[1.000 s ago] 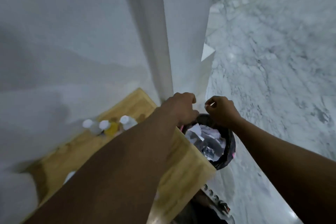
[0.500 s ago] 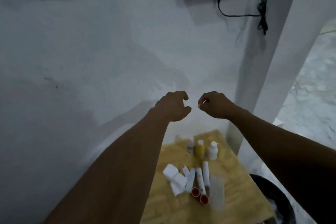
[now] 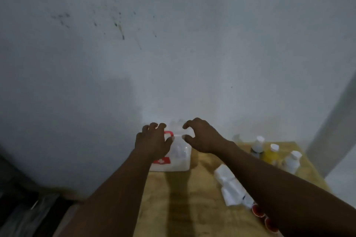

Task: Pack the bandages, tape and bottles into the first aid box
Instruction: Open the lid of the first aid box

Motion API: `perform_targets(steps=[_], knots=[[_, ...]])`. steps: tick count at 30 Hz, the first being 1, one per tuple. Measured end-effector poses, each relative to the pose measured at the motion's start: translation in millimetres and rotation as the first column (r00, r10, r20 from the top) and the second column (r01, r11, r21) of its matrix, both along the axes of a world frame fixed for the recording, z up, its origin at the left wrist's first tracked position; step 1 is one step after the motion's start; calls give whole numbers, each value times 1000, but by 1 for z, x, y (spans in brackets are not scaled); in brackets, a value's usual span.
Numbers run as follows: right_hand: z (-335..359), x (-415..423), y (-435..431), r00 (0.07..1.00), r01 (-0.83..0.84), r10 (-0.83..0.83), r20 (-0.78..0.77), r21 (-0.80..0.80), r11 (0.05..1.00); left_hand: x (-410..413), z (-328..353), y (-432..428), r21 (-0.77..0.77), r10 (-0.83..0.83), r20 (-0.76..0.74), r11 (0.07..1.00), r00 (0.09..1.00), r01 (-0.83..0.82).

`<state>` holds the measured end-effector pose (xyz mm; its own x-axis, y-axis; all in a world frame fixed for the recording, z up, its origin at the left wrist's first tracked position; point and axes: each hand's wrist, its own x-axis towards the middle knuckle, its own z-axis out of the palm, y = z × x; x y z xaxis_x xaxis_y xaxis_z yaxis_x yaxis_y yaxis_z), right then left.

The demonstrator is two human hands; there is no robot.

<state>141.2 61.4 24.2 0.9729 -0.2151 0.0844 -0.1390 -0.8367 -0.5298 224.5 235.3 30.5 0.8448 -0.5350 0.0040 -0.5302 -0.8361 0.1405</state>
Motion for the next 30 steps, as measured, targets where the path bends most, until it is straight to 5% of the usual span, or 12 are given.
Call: perform_targets(steps=[7,30], knots=[[-96,-5,34,996,-2,9,93,-74,997,-7,-84,40,-74,106,-47,991,993,-110],[-69,-170,73,994,97,-91,54,-118,988,-147,-57,94,-82,-100,58,991,993,105]])
